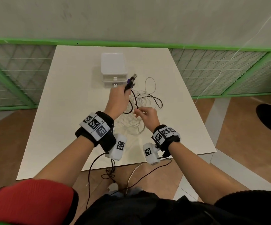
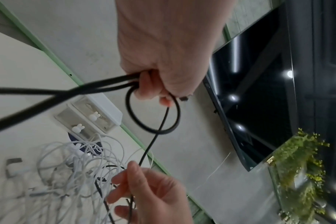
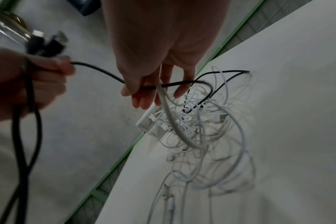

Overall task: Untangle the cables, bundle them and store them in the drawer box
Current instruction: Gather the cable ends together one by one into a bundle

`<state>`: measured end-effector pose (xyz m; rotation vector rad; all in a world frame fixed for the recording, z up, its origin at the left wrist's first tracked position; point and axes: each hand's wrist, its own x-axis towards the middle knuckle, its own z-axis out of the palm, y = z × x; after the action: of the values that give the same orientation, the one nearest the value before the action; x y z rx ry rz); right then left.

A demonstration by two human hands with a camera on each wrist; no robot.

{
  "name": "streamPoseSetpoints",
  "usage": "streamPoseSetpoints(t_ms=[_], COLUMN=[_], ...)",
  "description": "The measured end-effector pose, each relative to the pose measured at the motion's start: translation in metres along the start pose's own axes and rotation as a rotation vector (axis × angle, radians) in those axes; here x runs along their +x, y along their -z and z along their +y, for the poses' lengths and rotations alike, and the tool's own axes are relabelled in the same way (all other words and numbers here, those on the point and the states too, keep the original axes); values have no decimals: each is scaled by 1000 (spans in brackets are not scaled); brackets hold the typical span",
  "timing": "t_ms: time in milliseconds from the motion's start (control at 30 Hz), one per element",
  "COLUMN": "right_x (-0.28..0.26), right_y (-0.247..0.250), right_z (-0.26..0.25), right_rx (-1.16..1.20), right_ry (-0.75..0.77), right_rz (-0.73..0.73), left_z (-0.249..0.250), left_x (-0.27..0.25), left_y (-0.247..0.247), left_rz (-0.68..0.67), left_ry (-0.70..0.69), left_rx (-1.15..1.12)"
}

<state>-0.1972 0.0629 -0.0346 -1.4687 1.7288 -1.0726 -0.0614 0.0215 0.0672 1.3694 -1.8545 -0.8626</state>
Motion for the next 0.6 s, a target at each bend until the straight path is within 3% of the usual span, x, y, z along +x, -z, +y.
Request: streamPoseSetpoints(t_ms=[200, 300, 433, 600], right_x=[-6, -1, 6, 10], right_y=[8, 10, 8, 0], right_z=[34, 40, 42, 34], right_rx=[-57, -99, -102, -194], right_ry=[-7, 1, -24, 35], right_rz=[11, -7, -19, -68], left_z=[16, 8, 5, -3], left_x=[17, 26, 29, 18], left_y=[34, 43, 46, 48], left_rz=[419, 524, 383, 235], left_ry=[86, 114, 34, -29], left_rx=[-344, -390, -172, 406])
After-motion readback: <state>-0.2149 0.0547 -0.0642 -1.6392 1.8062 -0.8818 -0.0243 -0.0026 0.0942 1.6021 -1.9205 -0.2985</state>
